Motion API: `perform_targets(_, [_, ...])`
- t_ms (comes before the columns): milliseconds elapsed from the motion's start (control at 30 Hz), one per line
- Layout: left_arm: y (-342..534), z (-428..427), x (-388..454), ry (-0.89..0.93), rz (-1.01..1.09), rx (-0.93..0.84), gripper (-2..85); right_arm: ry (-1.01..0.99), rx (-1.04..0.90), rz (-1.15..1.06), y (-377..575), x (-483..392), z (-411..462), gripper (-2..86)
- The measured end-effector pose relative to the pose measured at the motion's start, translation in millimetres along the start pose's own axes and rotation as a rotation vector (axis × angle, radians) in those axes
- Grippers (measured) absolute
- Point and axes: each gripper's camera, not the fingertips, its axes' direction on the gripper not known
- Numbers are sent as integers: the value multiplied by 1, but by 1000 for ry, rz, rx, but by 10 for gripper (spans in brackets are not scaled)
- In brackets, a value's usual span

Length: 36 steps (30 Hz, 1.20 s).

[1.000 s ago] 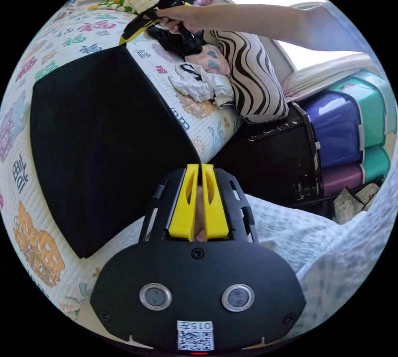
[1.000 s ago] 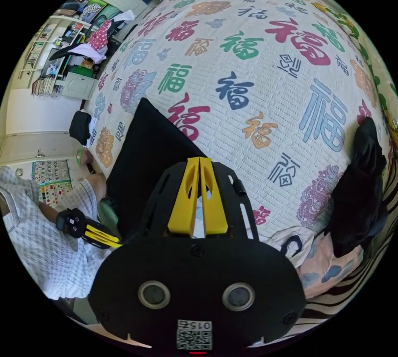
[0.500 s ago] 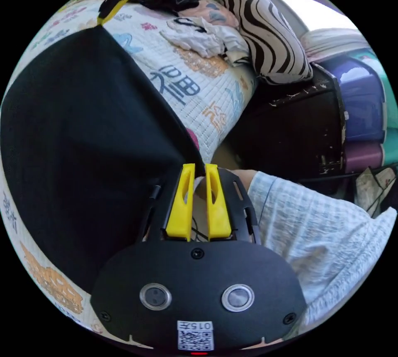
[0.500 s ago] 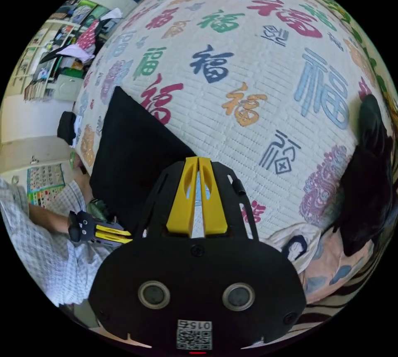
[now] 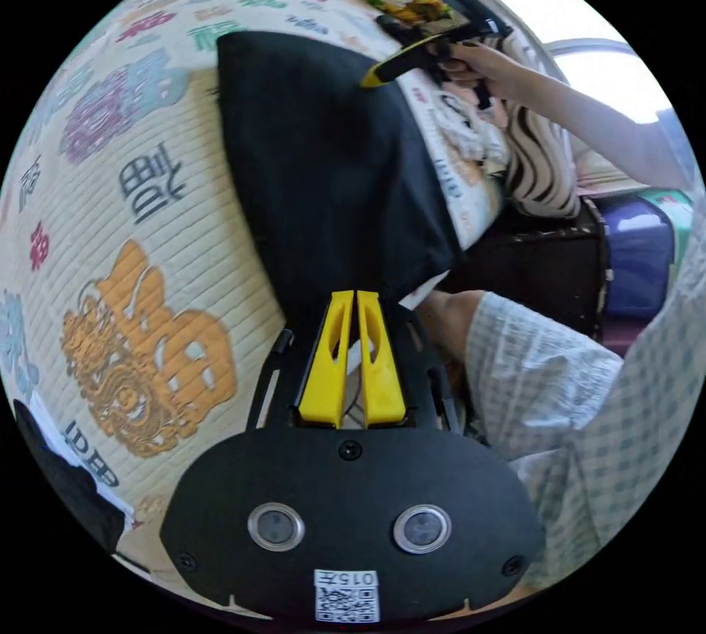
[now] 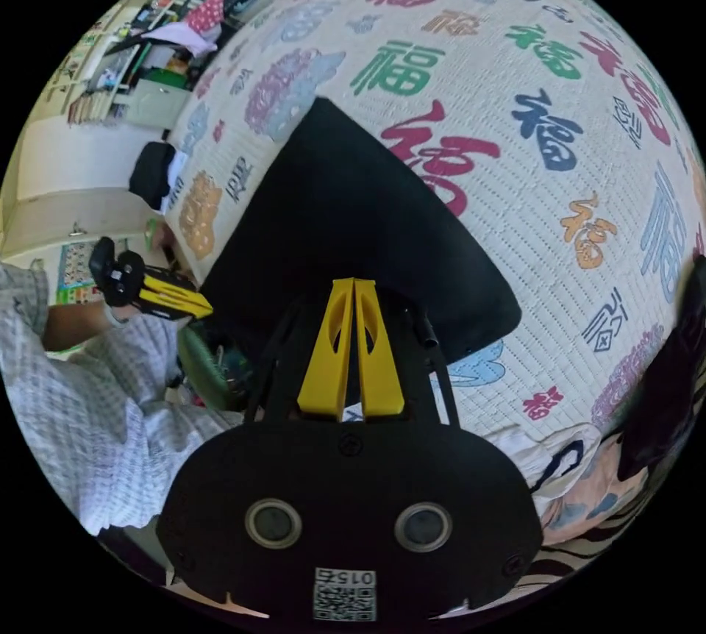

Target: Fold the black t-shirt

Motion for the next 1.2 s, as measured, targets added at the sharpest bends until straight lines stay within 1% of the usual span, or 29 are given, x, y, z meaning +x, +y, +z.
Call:
perform_targets(67, [0,9,-13,-5,-4,-40,-7,48,-21,8,-1,8,7,-7])
perform_targets(133, [-2,11,-19,3,8,-19,-7,32,-32,30,0,18,6,-7])
perform_targets(267, [-12,6,-27,-27,4,-44,1,31,-55,69,-6,28,-14,-3])
perform_targets(333, [-9,-3,-38,5,-58,-1,15,-3,-21,34,-16,24,-32,6])
perform_targets(367, [-7,-9,-49,31,-126,38,33,-6,5,4,-26,18,-42,17])
perform_targets(400, [-6,-13,-60,53,-192,69,57,0,15,-14,-32,15,-46,31])
perform_targets(433, [-6,-14,-66,61,-221,81,62,20,28,-47,-46,9,-52,59])
perform_targets(500, [-10,-12,-86,96,-298,106,76,42,22,-96,-72,2,-53,81])
perform_targets(600, [-21,-1,-102,173,-326,113,80,4,-53,-128,-117,-2,-38,99])
perform_targets(667, [-28,5,-107,204,-333,113,78,-33,-141,-134,-144,0,-24,103])
perform_targets(733, [-32,8,-114,201,-348,121,72,-53,-187,-147,-156,2,-16,82])
perform_targets(767, [-34,8,-120,206,-364,129,65,-71,-215,-142,-162,4,-13,45])
perform_targets(867, [-33,7,-136,269,-394,159,30,-23,-274,-154,-168,7,-9,3])
perform_targets(933, [-36,5,-139,246,-379,162,18,0,-284,-146,-168,10,-9,-5])
perform_targets(1000, [-43,2,-139,172,-353,155,11,44,-278,-142,-165,13,-7,-8])
perform_targets(1067, [-46,4,-143,155,-374,161,12,108,-270,-138,-160,14,2,-8])
perform_targets(1133, [-48,3,-148,144,-392,166,17,124,-266,-125,-155,17,8,-7])
perform_targets(1200, [-55,-1,-151,118,-346,140,30,118,-248,-119,-147,22,6,-4])
